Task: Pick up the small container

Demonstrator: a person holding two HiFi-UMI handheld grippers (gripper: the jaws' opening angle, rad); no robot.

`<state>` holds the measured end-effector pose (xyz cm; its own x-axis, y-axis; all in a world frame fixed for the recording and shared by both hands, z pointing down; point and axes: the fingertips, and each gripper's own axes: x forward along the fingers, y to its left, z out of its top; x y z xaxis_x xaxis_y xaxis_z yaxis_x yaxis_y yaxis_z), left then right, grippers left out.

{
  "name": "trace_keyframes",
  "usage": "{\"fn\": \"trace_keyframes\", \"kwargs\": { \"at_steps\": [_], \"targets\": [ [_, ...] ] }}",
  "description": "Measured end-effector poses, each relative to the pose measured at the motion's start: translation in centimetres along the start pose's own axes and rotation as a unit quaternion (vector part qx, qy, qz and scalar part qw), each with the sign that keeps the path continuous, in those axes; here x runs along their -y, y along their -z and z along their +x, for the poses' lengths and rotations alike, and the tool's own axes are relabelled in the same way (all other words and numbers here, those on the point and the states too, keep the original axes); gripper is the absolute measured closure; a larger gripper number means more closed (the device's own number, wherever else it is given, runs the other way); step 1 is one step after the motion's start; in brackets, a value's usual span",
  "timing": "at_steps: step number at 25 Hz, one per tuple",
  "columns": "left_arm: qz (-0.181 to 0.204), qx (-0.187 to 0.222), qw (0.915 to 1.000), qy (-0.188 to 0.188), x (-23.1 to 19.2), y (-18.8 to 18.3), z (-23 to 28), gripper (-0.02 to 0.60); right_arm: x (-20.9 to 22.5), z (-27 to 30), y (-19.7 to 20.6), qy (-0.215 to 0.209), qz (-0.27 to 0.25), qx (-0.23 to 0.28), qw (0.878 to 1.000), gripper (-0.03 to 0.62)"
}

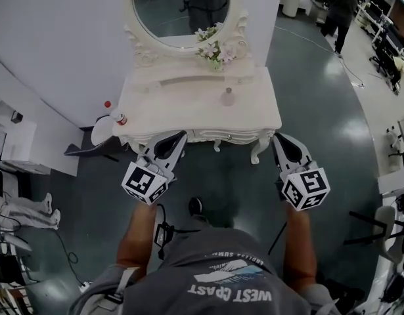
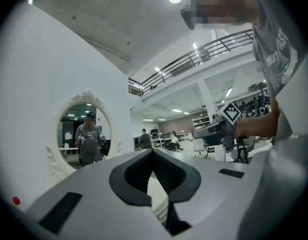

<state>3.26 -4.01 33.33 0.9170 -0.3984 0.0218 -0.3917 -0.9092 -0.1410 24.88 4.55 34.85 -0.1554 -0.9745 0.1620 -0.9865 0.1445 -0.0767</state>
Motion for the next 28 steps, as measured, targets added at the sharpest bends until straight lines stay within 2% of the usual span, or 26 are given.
{"fn": "trace_keyframes", "kwargs": {
  "at_steps": [18, 28],
  "targets": [
    [-0.013, 0.007, 0.9972, 0.074, -10.2, 1.7, 5.8, 0.566, 1.1, 8.8, -1.5, 0.069, 0.009, -0.010, 0.998, 0.568],
    [-0.020, 0.021, 0.9949, 0.097, -16.6, 2.7, 6.4, 0.566, 0.2, 14.7, -2.1, 0.091, 0.005, -0.013, 0.996, 0.568]
  ]
}}
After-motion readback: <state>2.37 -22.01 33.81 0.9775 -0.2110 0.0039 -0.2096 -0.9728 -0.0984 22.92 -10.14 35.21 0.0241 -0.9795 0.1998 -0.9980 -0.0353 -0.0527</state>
